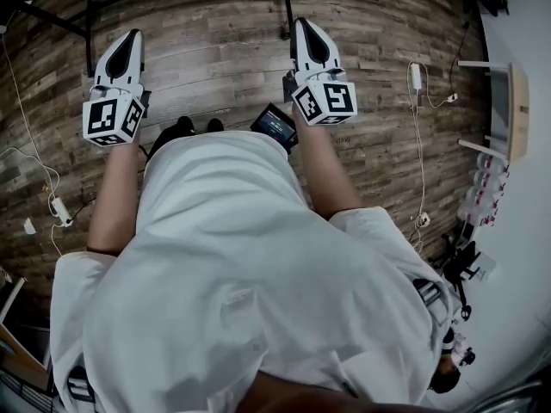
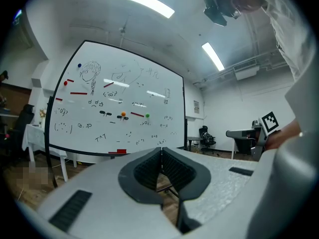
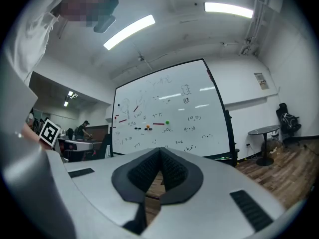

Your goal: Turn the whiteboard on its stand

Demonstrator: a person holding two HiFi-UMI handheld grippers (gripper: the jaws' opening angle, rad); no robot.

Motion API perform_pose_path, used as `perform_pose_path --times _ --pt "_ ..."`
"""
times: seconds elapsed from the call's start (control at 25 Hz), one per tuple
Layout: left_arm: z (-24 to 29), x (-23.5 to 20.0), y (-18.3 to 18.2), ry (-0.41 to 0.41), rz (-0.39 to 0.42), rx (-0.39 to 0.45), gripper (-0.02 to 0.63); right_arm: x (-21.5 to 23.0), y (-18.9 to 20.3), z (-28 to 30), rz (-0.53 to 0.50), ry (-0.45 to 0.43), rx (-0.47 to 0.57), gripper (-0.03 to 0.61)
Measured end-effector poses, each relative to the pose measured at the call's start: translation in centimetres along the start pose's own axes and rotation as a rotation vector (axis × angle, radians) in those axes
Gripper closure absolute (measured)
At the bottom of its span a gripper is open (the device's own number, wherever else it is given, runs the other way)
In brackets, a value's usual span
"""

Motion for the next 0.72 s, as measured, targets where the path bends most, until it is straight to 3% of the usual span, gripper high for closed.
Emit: perform_pose_path --times 0.48,0.72 --pt "1.8 1.1 0.1 0.029 0.0 -0.027 0.601 1.1 1.1 0.5 0.025 0.004 -0.007 0.58" --pt "2.3 1.5 -0.1 0.021 -0.017 -0.016 0.601 1.6 1.4 0.4 -0.014 0.003 -0.02 0.58"
Point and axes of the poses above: the fingertips, and each gripper's own axes: z forward along the fingers, x to its right, y out of its underside, the point moved 3 cm from there along -z, backward along the fingers, and after that the axes turned 12 degrees about -z, right-handed, at the moved point
